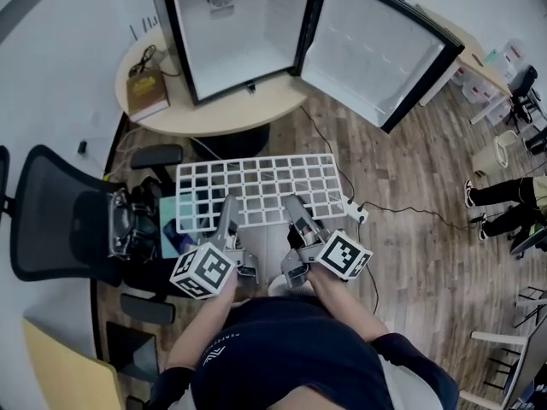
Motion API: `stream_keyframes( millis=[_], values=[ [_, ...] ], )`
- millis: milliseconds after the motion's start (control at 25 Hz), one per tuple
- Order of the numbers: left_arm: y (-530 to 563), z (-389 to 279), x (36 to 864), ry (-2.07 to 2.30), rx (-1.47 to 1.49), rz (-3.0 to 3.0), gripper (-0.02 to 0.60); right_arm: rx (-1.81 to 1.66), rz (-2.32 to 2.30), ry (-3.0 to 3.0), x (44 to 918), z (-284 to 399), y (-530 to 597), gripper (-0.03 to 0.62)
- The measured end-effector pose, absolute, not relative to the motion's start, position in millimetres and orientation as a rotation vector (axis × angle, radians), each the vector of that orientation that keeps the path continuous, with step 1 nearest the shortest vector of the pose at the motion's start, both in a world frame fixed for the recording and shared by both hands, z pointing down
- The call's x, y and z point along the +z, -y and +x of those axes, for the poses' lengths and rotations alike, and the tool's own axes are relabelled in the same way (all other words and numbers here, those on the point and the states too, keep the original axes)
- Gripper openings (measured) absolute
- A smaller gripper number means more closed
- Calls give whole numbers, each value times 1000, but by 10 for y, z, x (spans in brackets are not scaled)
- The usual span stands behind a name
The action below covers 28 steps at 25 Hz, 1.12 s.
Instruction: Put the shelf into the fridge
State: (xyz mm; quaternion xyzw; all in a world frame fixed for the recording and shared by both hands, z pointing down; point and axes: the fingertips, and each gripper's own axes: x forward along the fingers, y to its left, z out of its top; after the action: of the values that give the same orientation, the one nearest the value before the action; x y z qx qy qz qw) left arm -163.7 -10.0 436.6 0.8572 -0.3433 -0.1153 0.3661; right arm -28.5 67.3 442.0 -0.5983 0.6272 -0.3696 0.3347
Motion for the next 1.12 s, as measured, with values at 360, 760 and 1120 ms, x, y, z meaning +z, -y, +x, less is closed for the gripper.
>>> stream_keyframes(
  millis=[360,760,1120],
  values=[
    [344,-1089,4193,967,-405,2190,135,-954,-1505,-1764,4218,336,-286,99],
    [641,-649,4117,1035,-413,2156,135,-927,-1518,-1868,4171,815,75,110],
    [1130,-615,3908,1085,-470,2142,135,-812,-1450,-2040,3900,815,641,136]
  ],
)
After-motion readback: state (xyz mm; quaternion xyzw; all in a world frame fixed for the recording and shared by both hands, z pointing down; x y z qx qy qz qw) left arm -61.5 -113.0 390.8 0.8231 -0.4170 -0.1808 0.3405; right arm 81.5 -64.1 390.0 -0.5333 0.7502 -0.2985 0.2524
